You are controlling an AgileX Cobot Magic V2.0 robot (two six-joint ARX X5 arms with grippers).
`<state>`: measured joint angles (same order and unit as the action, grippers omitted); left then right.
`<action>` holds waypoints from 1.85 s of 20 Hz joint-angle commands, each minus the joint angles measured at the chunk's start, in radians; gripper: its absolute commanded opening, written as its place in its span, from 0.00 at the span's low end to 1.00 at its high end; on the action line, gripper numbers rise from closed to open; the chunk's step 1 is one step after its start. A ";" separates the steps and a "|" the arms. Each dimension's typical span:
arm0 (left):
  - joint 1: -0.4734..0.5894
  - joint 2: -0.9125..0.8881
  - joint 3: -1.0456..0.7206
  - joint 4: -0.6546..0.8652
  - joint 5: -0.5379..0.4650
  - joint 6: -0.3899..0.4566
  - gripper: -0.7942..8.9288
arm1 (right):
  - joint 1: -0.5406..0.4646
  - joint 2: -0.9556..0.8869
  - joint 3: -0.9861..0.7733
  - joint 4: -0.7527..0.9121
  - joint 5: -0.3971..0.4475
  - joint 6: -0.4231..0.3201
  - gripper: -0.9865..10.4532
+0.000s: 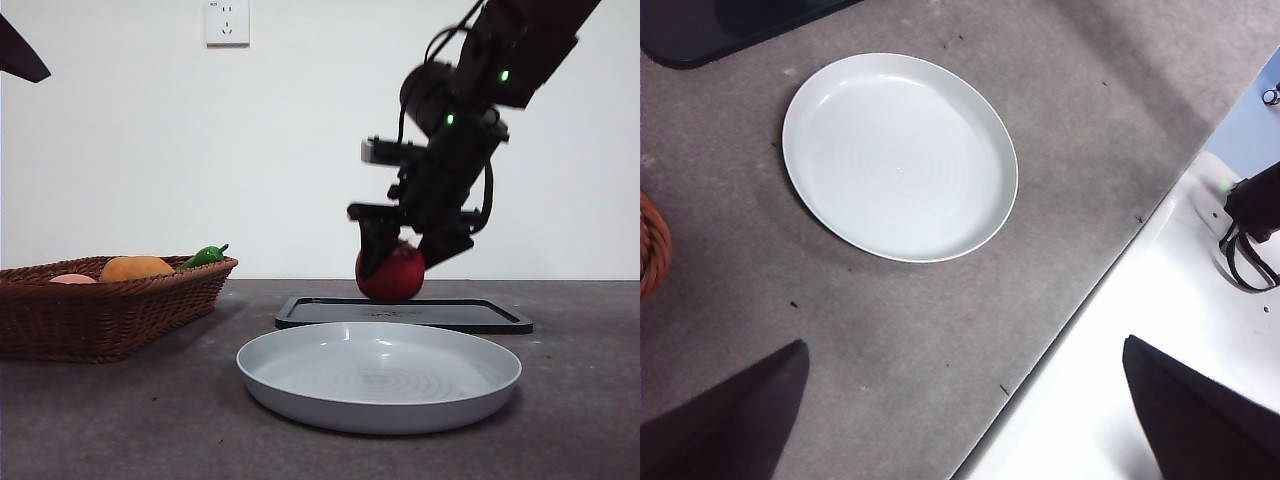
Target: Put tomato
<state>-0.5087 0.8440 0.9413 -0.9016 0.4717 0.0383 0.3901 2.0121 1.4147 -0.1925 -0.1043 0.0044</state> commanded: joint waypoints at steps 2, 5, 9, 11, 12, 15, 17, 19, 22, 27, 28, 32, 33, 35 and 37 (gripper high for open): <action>-0.005 0.005 0.016 0.005 0.004 0.002 0.59 | -0.001 0.057 0.026 0.018 0.001 0.007 0.23; -0.005 0.005 0.016 0.005 0.004 0.002 0.59 | -0.001 0.066 0.026 -0.003 0.000 0.007 0.27; -0.005 0.005 0.016 0.005 0.004 0.002 0.59 | 0.001 0.065 0.026 -0.006 -0.002 0.010 0.46; -0.005 0.005 0.016 0.005 0.004 0.002 0.59 | 0.001 0.056 0.027 -0.003 -0.003 0.010 0.55; -0.005 0.005 0.016 0.004 0.004 0.002 0.59 | 0.001 0.044 0.027 -0.003 -0.003 0.010 0.55; -0.005 0.005 0.016 0.005 0.004 0.002 0.59 | 0.001 -0.005 0.027 -0.023 -0.002 0.010 0.55; -0.005 0.005 0.016 0.005 0.004 0.002 0.59 | 0.000 -0.064 0.027 -0.078 -0.002 0.010 0.55; -0.005 0.005 0.016 0.006 0.004 0.002 0.59 | 0.000 -0.155 0.027 -0.151 -0.003 0.010 0.55; -0.005 0.005 0.016 0.006 0.004 0.003 0.59 | 0.000 -0.333 0.027 -0.263 -0.003 0.010 0.55; -0.005 0.005 0.016 0.008 0.003 0.003 0.59 | 0.002 -0.608 0.021 -0.498 -0.003 0.010 0.55; -0.005 0.005 0.016 0.008 0.003 0.003 0.59 | 0.004 -0.652 0.015 -0.534 -0.003 0.010 0.55; -0.005 0.005 0.016 0.010 0.003 0.004 0.59 | 0.027 -0.848 -0.069 -0.595 -0.005 0.011 0.55; -0.005 0.005 0.016 0.011 0.003 0.003 0.59 | 0.037 -0.901 -0.107 -0.599 -0.010 0.012 0.55; -0.005 0.005 0.016 0.011 0.003 0.003 0.59 | 0.065 -1.008 -0.196 -0.602 -0.050 0.031 0.55; -0.005 0.005 0.016 0.011 0.003 0.003 0.59 | 0.095 -1.108 -0.292 -0.602 -0.082 0.051 0.55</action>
<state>-0.5087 0.8440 0.9413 -0.8967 0.4717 0.0387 0.4789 0.9001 1.1202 -0.7994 -0.1833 0.0322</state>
